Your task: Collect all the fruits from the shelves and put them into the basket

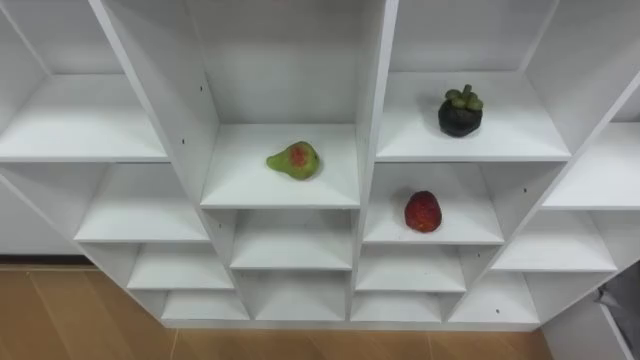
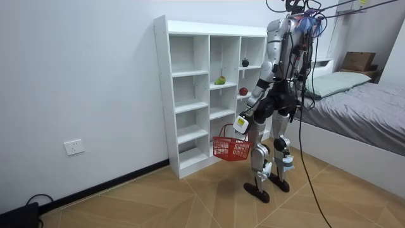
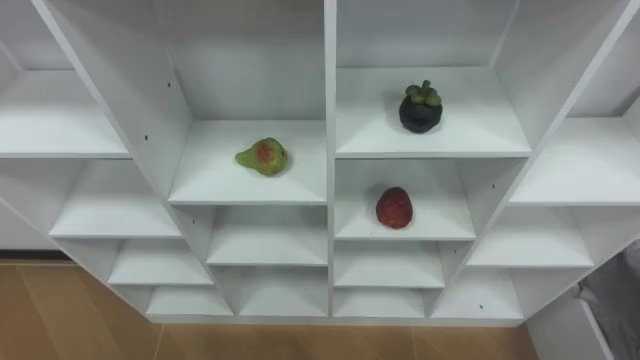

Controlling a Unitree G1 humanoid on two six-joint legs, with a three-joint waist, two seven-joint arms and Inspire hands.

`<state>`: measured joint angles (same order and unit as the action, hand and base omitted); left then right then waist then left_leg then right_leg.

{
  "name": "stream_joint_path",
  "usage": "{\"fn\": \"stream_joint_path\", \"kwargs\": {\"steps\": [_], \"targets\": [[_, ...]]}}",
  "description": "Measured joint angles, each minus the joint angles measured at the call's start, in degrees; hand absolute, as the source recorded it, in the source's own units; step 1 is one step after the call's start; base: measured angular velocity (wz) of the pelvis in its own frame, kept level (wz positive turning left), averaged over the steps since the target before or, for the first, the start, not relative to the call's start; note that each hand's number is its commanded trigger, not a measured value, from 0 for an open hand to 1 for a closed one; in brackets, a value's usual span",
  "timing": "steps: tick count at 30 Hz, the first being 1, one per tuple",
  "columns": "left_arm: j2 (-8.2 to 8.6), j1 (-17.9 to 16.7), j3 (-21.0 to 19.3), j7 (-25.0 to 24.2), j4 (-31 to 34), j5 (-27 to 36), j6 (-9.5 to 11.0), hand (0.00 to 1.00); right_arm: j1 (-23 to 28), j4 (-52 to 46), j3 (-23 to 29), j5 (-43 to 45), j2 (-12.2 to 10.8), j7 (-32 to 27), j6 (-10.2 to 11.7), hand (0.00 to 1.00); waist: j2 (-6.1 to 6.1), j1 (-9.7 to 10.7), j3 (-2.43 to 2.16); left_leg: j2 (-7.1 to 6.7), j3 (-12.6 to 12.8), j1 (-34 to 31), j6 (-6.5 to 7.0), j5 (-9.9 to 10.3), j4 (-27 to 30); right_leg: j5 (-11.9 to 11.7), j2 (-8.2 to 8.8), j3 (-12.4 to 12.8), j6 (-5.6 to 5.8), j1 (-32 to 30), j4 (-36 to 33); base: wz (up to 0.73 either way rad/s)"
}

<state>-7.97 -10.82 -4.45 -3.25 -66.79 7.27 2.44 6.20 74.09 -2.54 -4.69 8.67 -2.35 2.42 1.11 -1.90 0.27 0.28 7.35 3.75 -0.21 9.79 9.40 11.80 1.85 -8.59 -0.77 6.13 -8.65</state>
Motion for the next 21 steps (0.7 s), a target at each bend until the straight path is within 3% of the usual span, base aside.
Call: {"fn": "stream_joint_path", "kwargs": {"steps": [21], "targets": [[0.51, 0.05, -0.24, 1.85, 0.35, -0.16, 0.36, 1.00, 0.10, -0.67, 0.48, 0.53, -0.15, -1.10, 0.85, 0.00, 0.02, 0.11, 0.02, 0.00, 0.00, -0.06, 0.00, 0.00, 0.02, 0.00, 0.05, -0.11, 0.00, -0.07, 0.00, 0.00]]}}
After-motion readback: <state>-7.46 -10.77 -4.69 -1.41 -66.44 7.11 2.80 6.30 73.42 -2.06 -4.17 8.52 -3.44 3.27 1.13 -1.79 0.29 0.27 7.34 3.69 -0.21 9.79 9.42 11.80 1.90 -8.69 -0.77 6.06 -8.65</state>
